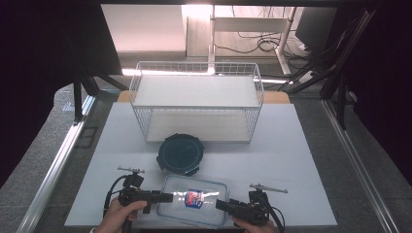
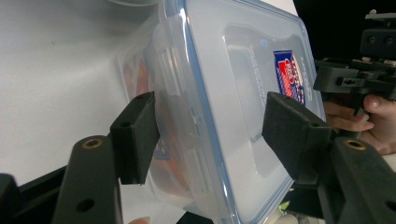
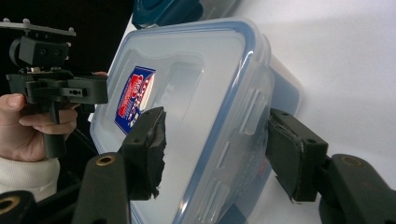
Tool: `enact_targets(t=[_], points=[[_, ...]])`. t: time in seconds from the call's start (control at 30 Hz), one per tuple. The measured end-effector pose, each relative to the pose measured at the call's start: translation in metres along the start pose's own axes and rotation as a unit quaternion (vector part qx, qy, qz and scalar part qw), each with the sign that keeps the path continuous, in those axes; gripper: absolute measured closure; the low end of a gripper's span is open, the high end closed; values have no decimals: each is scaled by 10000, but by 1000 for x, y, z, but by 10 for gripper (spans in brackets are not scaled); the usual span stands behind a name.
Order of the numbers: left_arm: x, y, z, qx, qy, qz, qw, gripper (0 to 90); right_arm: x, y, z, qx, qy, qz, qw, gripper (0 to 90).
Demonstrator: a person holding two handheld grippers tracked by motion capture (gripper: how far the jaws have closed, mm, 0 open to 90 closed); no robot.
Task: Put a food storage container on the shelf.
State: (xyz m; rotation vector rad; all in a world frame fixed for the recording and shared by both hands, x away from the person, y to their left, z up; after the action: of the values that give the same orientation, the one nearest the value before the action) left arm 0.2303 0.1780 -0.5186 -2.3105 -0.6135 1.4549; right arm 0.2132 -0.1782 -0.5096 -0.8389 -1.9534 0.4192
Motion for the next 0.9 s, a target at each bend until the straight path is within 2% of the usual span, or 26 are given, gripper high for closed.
enact_targets(t=[0.23, 0.27, 0.37, 0.6, 0.67, 0.9], points=[[-5, -4, 3, -177, 7, -70, 9998, 399, 3, -4, 0, -65, -52, -22, 10000, 442], [-7, -5, 3, -227, 37, -93, 9997, 410, 4, -6, 0, -170, -124, -9, 9998, 456], [-12, -8, 4, -282, 115, -130, 9995, 422, 9, -9, -1, -268, -279, 36, 9992, 463], [-18, -9, 4, -298, 248, -234, 9990, 423, 11, -12, -2, -333, -512, 58, 9981, 466], [-21, -9, 4, -307, 302, -269, 9987, 421, 13, -14, -4, -347, -694, 84, 9969, 467], [-25, -9, 3, -447, 365, -213, 9981, 423, 15, -19, -10, -447, -881, 87, 9951, 468]])
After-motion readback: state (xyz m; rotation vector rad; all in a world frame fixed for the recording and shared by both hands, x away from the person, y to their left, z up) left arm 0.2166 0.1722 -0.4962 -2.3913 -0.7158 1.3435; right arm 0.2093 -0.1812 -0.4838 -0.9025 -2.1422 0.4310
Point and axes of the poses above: each handheld gripper's, and its own axes: y roughly forward along the jaws, z roughly out of its underside, x roughly to its left, the point moved 1 cm from there along y, roughly forward along the jaws, and after that the axes turned 4 degrees about z, right-handed, at the moved point
